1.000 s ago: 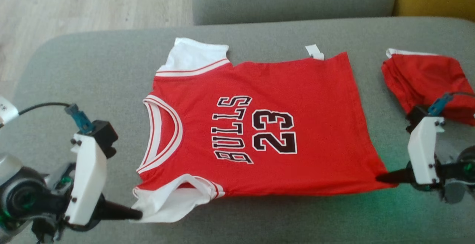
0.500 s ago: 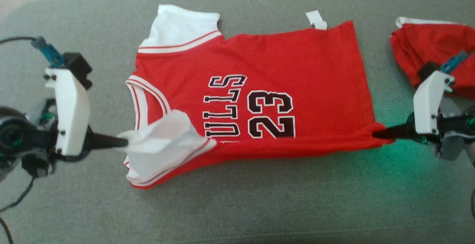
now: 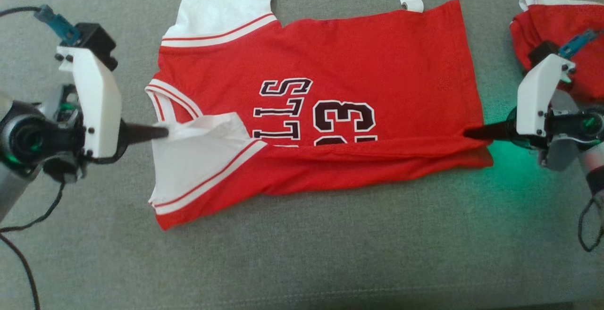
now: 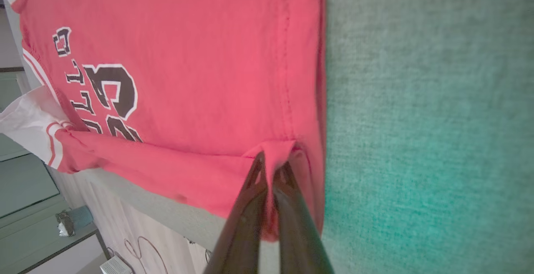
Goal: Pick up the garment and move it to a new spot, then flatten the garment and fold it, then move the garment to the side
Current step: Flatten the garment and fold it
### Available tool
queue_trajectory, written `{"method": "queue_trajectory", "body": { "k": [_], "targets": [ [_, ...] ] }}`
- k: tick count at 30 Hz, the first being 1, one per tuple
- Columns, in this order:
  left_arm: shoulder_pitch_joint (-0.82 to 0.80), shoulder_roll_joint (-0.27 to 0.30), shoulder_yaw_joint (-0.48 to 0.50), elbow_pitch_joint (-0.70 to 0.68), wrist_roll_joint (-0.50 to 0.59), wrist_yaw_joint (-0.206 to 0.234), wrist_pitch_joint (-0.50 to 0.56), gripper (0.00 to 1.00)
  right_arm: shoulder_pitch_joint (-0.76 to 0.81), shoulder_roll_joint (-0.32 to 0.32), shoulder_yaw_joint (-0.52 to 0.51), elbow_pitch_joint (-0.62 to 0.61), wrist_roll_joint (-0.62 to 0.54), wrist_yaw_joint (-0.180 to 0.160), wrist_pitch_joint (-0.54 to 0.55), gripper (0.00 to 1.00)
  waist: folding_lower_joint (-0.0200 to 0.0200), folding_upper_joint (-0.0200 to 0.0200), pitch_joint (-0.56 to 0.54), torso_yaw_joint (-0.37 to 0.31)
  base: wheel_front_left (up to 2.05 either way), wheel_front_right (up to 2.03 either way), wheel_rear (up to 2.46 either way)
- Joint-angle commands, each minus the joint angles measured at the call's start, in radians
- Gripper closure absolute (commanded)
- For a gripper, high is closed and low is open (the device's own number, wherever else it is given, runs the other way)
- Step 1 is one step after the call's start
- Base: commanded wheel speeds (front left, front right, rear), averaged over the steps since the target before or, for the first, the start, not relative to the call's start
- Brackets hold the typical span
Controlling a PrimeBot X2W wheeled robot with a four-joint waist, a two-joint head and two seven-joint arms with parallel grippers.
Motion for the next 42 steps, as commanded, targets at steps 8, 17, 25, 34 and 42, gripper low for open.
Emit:
{"method": "queue_trajectory", "body": {
  "k": [8,17,25,34,42],
  "targets": [
    [-0.067,-0.011,0.057,0.107,0.090,-0.056,-0.131,0.00,-0.012,0.006,-0.050,-0.037,-0.029,0.007,-0.090,0.00,0.0000,0.0000,-0.040,0.004,0.00,0.00,0.00],
    [-0.017,-0.028,0.082,0.097,0.294,-0.064,-0.521,0.00,0.137,0.023,-0.179,-0.191,-0.035,0.007,-0.520,0.00,0.0000,0.0000,-0.160,0.033,0.00,0.00,0.00],
    [0.165,-0.041,0.145,-0.043,0.472,0.180,-0.972,0.00,0.382,0.077,-0.255,-0.409,-0.198,0.007,-1.007,0.00,0.0000,0.0000,-0.218,0.057,0.00,0.00,0.00],
    [0.506,-0.078,0.290,-0.205,0.513,0.474,-1.166,0.00,0.601,0.228,-0.358,-0.456,-0.489,0.007,-1.204,0.00,0.0000,0.0000,-0.221,0.041,0.00,0.00,0.00],
    [0.718,-0.188,0.277,-0.175,0.564,0.499,-1.157,0.00,0.620,0.293,-0.384,-0.387,-0.644,0.007,-1.099,0.00,0.0000,0.0000,-0.200,0.036,0.00,0.00,0.00]
  ]
}}
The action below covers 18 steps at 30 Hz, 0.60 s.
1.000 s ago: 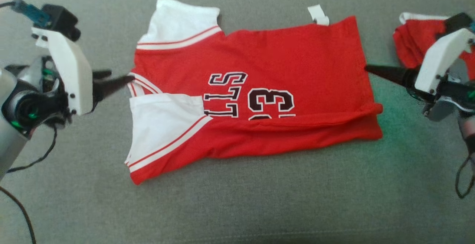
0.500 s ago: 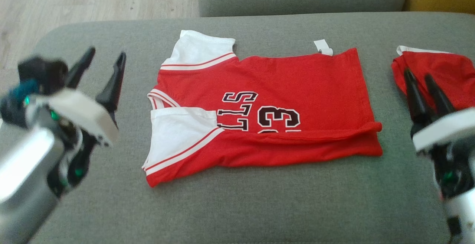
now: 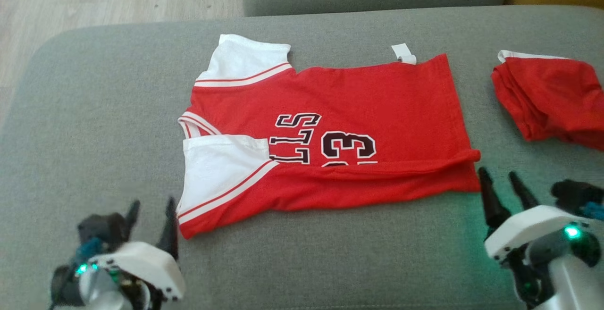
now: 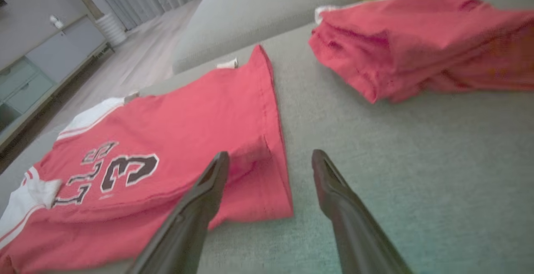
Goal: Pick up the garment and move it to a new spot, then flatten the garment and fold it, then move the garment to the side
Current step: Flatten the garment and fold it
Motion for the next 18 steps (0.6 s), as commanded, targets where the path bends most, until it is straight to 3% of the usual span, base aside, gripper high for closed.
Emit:
{"method": "queue_trajectory", "body": {
  "k": [1,10,18],
  "targets": [
    [-0.064,0.025,0.042,-0.020,0.000,-0.003,-0.004,0.00,-0.038,-0.001,0.022,-0.024,-0.010,0.007,0.007,0.00,0.0000,0.0000,0.003,0.003,0.00,0.00,0.00],
    [-0.132,-0.063,-0.054,0.156,-0.026,-0.108,0.104,0.00,-0.135,0.033,-0.019,0.155,-0.077,0.007,0.081,0.00,0.0000,0.0000,0.024,0.025,0.00,0.00,0.00],
    [-0.180,-0.097,-0.088,0.257,-0.068,-0.185,0.198,0.00,-0.186,0.043,0.004,0.270,-0.111,0.007,0.129,0.00,0.0000,0.0000,0.045,0.034,0.00,0.00,0.00]
  ]
}}
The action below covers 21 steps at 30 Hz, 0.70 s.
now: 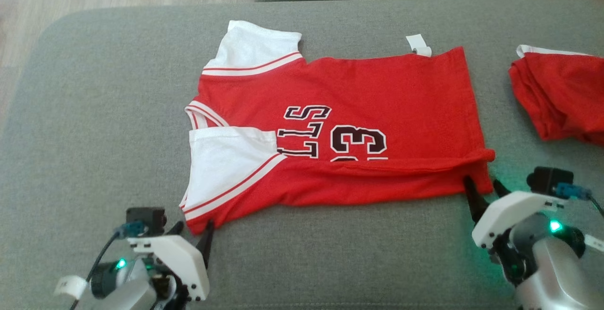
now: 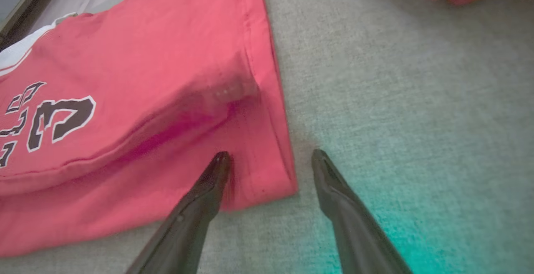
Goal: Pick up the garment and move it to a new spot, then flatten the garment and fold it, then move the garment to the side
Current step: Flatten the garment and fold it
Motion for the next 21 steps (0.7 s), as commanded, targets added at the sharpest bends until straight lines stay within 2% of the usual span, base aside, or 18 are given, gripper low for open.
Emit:
{"method": "queue_trajectory", "body": {
  "k": [1,7,8,9,10,11,12,16,21],
  "targets": [
    [-0.072,0.016,0.030,-0.012,-0.005,-0.011,0.008,0.00,-0.037,0.001,0.037,-0.002,-0.007,0.007,0.018,0.00,0.0000,0.0000,0.005,0.002,0.00,0.00,0.00],
    [-0.116,0.011,0.027,0.027,-0.029,-0.017,0.086,0.00,-0.056,-0.005,0.078,0.037,0.001,0.007,0.038,0.00,0.0000,0.0000,0.013,0.008,0.00,0.00,0.00],
    [-0.121,0.010,0.025,0.033,-0.033,-0.018,0.098,0.18,-0.059,-0.005,0.088,0.044,0.001,0.007,0.049,0.04,0.0000,0.0000,0.013,0.009,0.00,0.00,0.00],
    [-0.126,0.009,0.025,0.038,-0.037,-0.019,0.107,0.51,-0.063,-0.006,0.097,0.050,0.001,0.007,0.057,0.17,0.0000,0.0000,0.012,0.009,0.00,0.00,0.00],
    [-0.129,0.008,0.023,0.043,-0.039,-0.022,0.114,0.93,-0.065,-0.007,0.106,0.056,0.003,0.007,0.064,0.50,0.0000,0.0000,0.010,0.009,0.00,0.00,0.00],
    [-0.131,0.007,0.022,0.047,-0.041,-0.025,0.118,1.00,-0.067,-0.008,0.114,0.060,0.006,0.007,0.069,0.69,0.0000,0.0000,0.008,0.008,0.00,0.00,0.00],
    [-0.132,0.008,0.021,0.051,-0.043,-0.029,0.121,1.00,-0.068,-0.009,0.120,0.059,0.011,0.007,0.069,1.00,0.0000,0.0000,0.005,0.008,0.00,0.00,0.00],
    [-0.122,0.033,0.022,0.043,-0.047,-0.043,0.122,1.00,-0.062,-0.030,0.132,0.050,0.038,0.007,0.071,1.00,0.0000,0.0000,-0.017,0.005,0.00,0.00,0.00],
    [-0.089,0.099,0.020,-0.027,-0.058,-0.049,0.158,1.00,-0.023,-0.080,0.149,0.009,0.080,0.007,0.121,1.00,0.0000,0.0000,-0.049,0.002,0.00,0.00,0.00]
  ]
}}
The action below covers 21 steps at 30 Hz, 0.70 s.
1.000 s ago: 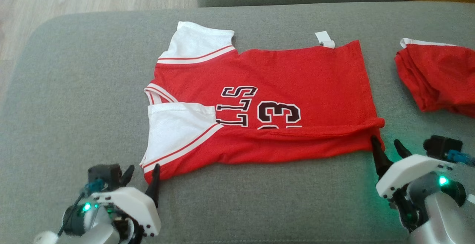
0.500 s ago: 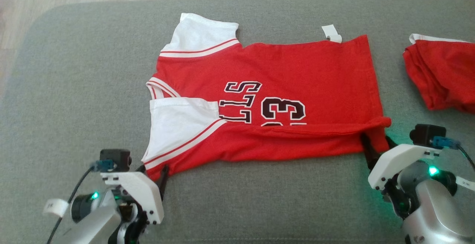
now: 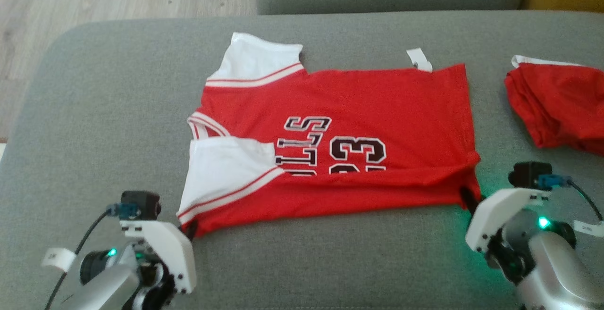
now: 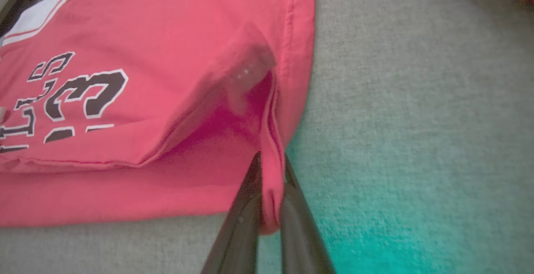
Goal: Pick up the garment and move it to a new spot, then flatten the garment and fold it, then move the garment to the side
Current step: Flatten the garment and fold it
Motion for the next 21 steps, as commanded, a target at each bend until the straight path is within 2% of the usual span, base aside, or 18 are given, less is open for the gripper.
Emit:
{"method": "queue_trajectory", "body": {
  "k": [1,4,5,10,15,20,21],
  "targets": [
    [-0.015,0.070,0.036,-0.049,-0.002,0.001,0.017,1.00,0.029,-0.038,0.028,-0.042,0.016,0.007,0.029,1.00,0.0000,0.0000,-0.012,-0.002,0.00,0.00,0.00],
    [0.004,0.121,0.023,-0.125,0.001,0.012,0.061,1.00,0.073,-0.076,0.037,-0.099,0.043,0.007,0.083,1.00,0.0000,0.0000,-0.018,-0.002,0.00,0.00,0.00],
    [0.004,0.121,0.023,-0.125,0.001,0.012,0.061,1.00,0.073,-0.076,0.037,-0.099,0.043,0.007,0.083,1.00,0.0000,0.0000,-0.018,-0.002,0.00,0.00,0.00],
    [0.043,0.193,0.014,-0.251,-0.009,0.046,0.122,1.00,0.155,-0.113,0.016,-0.217,0.074,0.007,0.164,1.00,0.0000,0.0000,-0.016,-0.011,0.00,0.00,0.00],
    [0.088,0.246,0.011,-0.352,-0.029,0.082,0.165,1.00,0.231,-0.111,-0.021,-0.328,0.072,0.007,0.248,1.00,0.0000,0.0000,-0.012,-0.020,0.00,0.00,0.00],
    [0.117,0.267,0.014,-0.408,-0.048,0.106,0.183,1.00,0.288,-0.088,-0.075,-0.415,0.051,0.007,0.310,1.00,0.0000,0.0000,-0.014,-0.024,0.00,0.00,0.00],
    [0.120,0.265,0.016,-0.410,-0.053,0.109,0.182,1.00,0.295,-0.078,-0.087,-0.428,0.045,0.007,0.320,0.39,0.0000,0.0000,-0.014,-0.025,0.00,0.00,0.00]
  ]
}}
